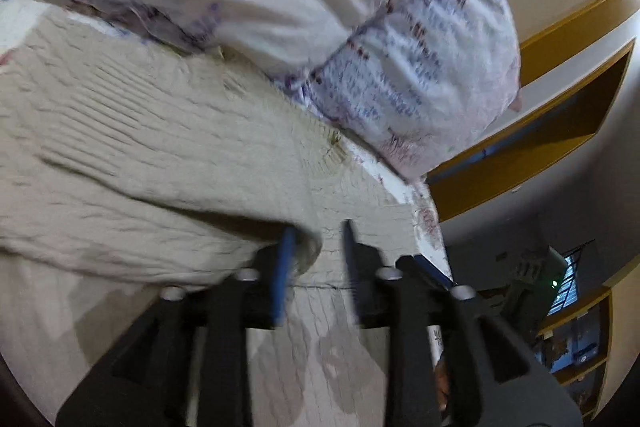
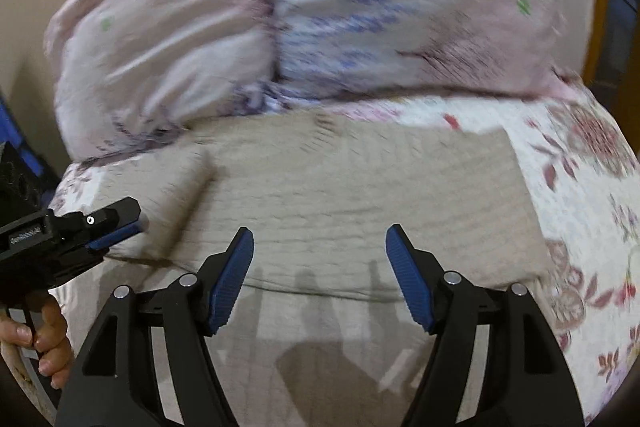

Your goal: Fold small clothes

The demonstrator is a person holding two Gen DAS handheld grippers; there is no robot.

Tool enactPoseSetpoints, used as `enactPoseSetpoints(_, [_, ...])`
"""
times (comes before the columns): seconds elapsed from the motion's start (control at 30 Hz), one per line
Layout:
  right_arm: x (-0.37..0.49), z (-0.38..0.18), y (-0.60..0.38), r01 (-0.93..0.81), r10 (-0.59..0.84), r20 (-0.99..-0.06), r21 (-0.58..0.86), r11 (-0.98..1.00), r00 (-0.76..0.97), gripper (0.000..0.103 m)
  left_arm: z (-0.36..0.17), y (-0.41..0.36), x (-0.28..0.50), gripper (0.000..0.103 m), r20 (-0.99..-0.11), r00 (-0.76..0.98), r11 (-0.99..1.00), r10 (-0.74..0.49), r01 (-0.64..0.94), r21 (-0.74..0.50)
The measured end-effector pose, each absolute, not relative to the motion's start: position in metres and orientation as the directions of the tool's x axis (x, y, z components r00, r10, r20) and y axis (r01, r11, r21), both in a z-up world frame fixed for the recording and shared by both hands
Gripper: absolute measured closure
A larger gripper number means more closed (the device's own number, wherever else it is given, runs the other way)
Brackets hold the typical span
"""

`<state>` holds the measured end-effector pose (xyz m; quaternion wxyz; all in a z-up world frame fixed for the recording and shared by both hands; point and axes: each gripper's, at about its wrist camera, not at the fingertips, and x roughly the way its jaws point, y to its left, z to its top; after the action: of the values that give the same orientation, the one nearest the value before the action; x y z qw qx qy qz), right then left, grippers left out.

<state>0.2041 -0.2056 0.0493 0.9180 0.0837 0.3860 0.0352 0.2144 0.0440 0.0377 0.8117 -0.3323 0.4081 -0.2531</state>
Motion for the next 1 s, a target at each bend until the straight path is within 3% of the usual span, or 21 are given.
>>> enactPoseSetpoints(0.23, [0.214, 0.076, -0.126, -0.321, 0.312, -0.639, 0.106, 0.941, 0.703, 0.047, 0.035, 0.117, 0.196, 0.069, -0.499, 0.654, 0.676, -0.569, 0.027, -0.737])
enactPoseSetpoints(0.47, [0.229, 0.061, -0.029, -0.560, 0.378, -0.676, -0.062, 0.826, 0.633, 0.058, 0.009, 0.150, 0.196, 0.069, -0.586, 0.647, 0.700, -0.487, -0.112, -0.705])
enactPoseSetpoints(0.53, [0.238, 0.051, -0.007, -0.592, 0.369, -0.704, -0.090, 0.801, 0.607, 0.063, 0.003, 0.159, 0.194, 0.073, -0.589, 0.649, 0.686, -0.482, -0.138, -0.714])
enactPoseSetpoints(0.67, [0.256, 0.033, 0.010, -0.604, 0.342, -0.746, -0.102, 0.790, 0.572, 0.064, -0.006, 0.169, 0.191, 0.080, -0.586, 0.647, 0.676, -0.488, -0.145, -0.722])
enactPoseSetpoints(0.8, [0.266, 0.016, 0.021, -0.591, 0.289, -0.760, -0.152, 0.792, 0.583, 0.066, -0.007, 0.169, 0.191, 0.081, -0.581, 0.648, 0.670, -0.494, -0.142, -0.729])
enactPoseSetpoints(0.93, [0.270, 0.016, 0.014, -0.544, 0.273, -0.747, -0.139, 0.828, 0.606, 0.095, -0.008, 0.170, 0.191, 0.081, -0.578, 0.648, 0.669, -0.497, -0.138, -0.730])
enactPoseSetpoints(1.0, [0.274, 0.022, 0.003, -0.516, 0.303, -0.740, -0.069, 0.854, 0.601, 0.096, -0.008, 0.170, 0.191, 0.081, -0.579, 0.648, 0.671, -0.495, -0.139, -0.729])
